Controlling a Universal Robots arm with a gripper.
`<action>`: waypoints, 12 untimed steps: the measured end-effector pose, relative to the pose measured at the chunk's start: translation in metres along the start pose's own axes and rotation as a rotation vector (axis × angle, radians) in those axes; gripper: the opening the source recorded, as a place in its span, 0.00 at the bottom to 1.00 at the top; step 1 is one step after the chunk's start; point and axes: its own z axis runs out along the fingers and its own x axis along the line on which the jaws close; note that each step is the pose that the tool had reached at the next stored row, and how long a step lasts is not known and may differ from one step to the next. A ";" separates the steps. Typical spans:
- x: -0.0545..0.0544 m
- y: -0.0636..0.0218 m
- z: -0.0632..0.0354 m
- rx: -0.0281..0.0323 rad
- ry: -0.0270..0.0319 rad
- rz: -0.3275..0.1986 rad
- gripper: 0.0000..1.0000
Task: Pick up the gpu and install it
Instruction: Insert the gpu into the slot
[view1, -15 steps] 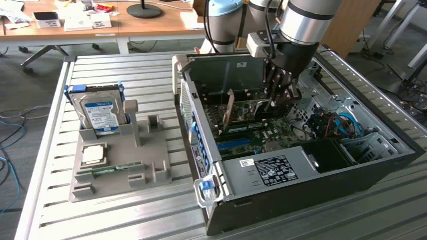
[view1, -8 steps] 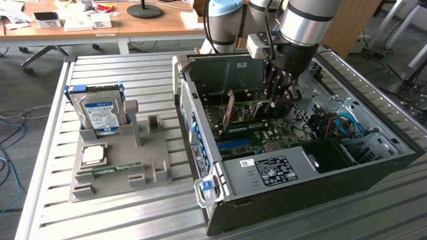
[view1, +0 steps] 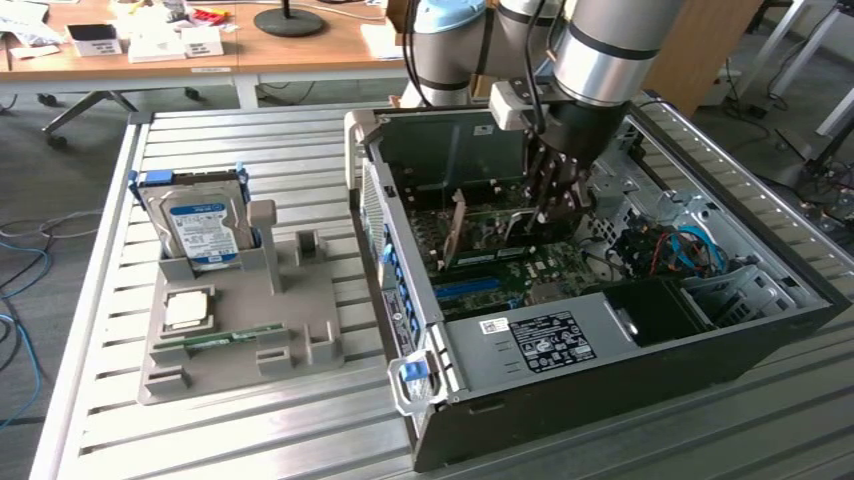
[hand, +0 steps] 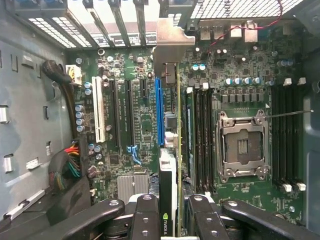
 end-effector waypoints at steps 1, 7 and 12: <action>0.000 0.0003 0.0013 0.0000 0.0000 0.000 0.27; 0.000 0.0026 0.0051 0.0000 -0.0001 0.000 0.27; 0.001 0.0051 0.0070 0.0000 0.0000 0.000 0.27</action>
